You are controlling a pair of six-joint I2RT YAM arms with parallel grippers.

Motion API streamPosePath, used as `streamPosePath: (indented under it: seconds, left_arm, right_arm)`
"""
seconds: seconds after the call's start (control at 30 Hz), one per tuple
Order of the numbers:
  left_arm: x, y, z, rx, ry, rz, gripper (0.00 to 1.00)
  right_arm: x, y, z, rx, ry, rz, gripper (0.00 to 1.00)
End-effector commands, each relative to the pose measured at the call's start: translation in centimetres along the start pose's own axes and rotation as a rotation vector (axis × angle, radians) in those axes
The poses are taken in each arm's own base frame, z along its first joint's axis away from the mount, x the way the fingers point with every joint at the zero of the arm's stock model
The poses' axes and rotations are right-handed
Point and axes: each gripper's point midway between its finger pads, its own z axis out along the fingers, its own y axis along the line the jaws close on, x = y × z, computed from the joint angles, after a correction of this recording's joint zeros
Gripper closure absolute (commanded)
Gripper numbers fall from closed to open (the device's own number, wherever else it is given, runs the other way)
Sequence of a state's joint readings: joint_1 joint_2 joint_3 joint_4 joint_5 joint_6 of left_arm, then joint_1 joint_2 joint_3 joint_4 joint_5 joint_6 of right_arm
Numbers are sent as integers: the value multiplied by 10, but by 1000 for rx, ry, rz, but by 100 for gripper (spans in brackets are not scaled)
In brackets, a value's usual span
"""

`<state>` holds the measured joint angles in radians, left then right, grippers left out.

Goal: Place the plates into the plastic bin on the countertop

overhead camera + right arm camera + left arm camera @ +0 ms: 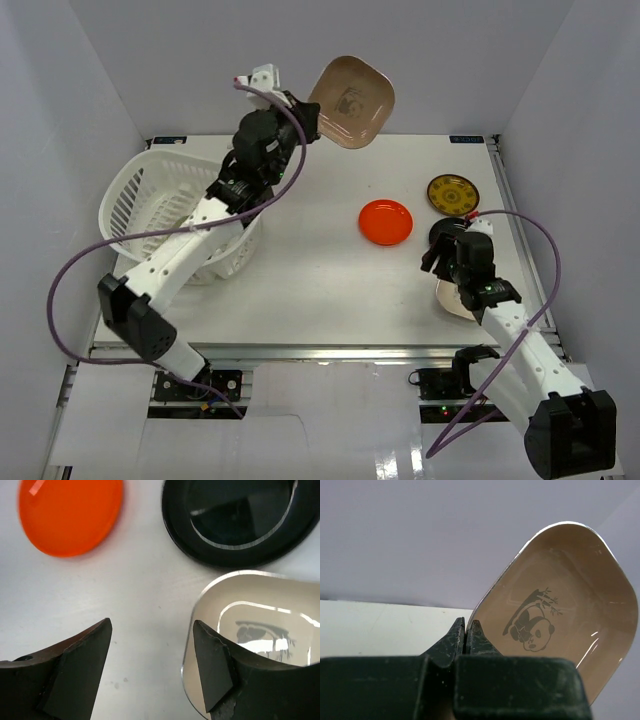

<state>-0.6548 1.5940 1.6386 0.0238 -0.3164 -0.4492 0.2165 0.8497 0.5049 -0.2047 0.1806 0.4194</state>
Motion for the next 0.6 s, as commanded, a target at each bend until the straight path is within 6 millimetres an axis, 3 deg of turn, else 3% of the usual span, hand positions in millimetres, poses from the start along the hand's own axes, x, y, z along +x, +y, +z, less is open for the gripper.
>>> streamPosePath:
  seconds: [0.0,0.03,0.1,0.13,0.17,0.27,0.3,0.4,0.57]
  left_arm:
    - [-2,41,-35,-129,15,59,100]
    - [-31,48,-58,-162,-44,50,100]
    - [-41,74,-82,-246,-67,67,100]
    - [-31,92,-93,-291,-50,80,100]
    - [-51,107,-116,-337,-101,68,100]
    - [-47,142,-144,-443,-93,76,100]
    - [-42,165,-153,-521,-70,91,100]
    - [-34,208,-174,-661,-49,71,100]
    - [-24,257,-204,-833,-51,86,100]
  right_arm:
    - [50,-25,-1,107,131,73,28]
    - [55,-30,-1,129,134,88,28]
    - [60,-37,0,155,129,95,30]
    - [63,-40,2,166,119,97,31]
    - [64,-41,3,166,119,99,33]
    - [65,-40,7,170,127,96,36]
    - [67,-41,8,175,136,90,37]
    - [66,-40,12,179,150,81,40]
    - [61,-38,14,171,131,83,44]
